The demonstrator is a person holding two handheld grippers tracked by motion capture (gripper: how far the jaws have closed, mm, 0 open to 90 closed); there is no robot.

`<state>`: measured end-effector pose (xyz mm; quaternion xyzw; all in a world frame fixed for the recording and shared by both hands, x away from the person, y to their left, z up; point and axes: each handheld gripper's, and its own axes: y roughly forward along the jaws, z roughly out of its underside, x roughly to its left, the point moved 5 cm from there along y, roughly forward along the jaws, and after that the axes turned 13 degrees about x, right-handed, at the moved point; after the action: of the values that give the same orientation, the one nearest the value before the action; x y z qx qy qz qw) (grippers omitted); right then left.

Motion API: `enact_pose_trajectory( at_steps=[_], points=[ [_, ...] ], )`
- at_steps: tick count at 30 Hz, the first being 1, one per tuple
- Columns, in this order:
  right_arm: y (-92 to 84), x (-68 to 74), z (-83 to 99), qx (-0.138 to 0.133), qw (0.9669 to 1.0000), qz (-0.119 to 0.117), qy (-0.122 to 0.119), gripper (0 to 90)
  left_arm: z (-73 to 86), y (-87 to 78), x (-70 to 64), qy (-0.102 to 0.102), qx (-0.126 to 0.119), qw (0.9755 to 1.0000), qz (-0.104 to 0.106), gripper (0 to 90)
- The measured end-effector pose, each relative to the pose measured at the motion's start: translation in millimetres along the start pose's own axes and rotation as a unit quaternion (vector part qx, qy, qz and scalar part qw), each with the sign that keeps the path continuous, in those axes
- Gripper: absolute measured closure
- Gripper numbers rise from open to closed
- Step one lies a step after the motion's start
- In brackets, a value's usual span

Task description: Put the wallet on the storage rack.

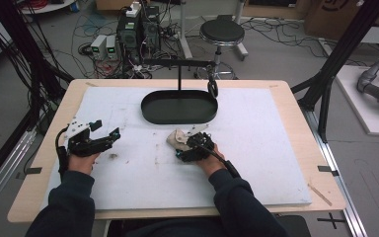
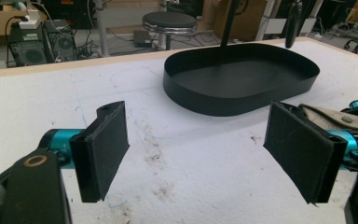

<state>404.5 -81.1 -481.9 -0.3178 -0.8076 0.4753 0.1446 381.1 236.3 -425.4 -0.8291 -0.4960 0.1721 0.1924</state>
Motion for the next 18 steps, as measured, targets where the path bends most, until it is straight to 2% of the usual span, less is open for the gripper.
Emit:
enact_pose_trajectory(
  at_steps=[4, 10, 12, 16, 17, 18],
  points=[
    [-3.5, -0.4, -0.3, 0.001, 0.9999, 0.000, -0.011, 38.9, 0.1, 0.0, 0.5, 0.001, 0.001, 1.0000, -0.002, 21.3],
    [-7.4, -3.7, 0.7, 0.000, 0.9999, -0.011, -0.006, 41.2, 0.2, 0.2, 0.7, 0.001, 0.001, 1.0000, 0.000, 21.3],
    [-9.9, -6.4, 0.5, -0.006, 0.9999, -0.013, -0.002, 41.5, 0.1, 0.1, 0.8, 0.001, 0.001, 1.0000, -0.001, 21.3],
    [-20.9, -14.5, -2.5, -0.037, 0.9992, -0.010, 0.009, 41.7, 0.1, 0.1, 0.8, 0.001, 0.001, 1.0000, 0.000, 21.3],
    [-25.2, -20.3, -4.4, -0.046, 0.9989, -0.006, 0.013, 41.8, 0.1, 0.2, 0.7, 0.002, 0.001, 1.0000, 0.000, 21.3],
    [-25.2, -20.3, -4.4, -0.046, 0.9989, -0.006, 0.013, 41.8, 0.1, 0.5, 0.1, 0.000, 0.001, 1.0000, 0.001, 21.3]
  ],
)
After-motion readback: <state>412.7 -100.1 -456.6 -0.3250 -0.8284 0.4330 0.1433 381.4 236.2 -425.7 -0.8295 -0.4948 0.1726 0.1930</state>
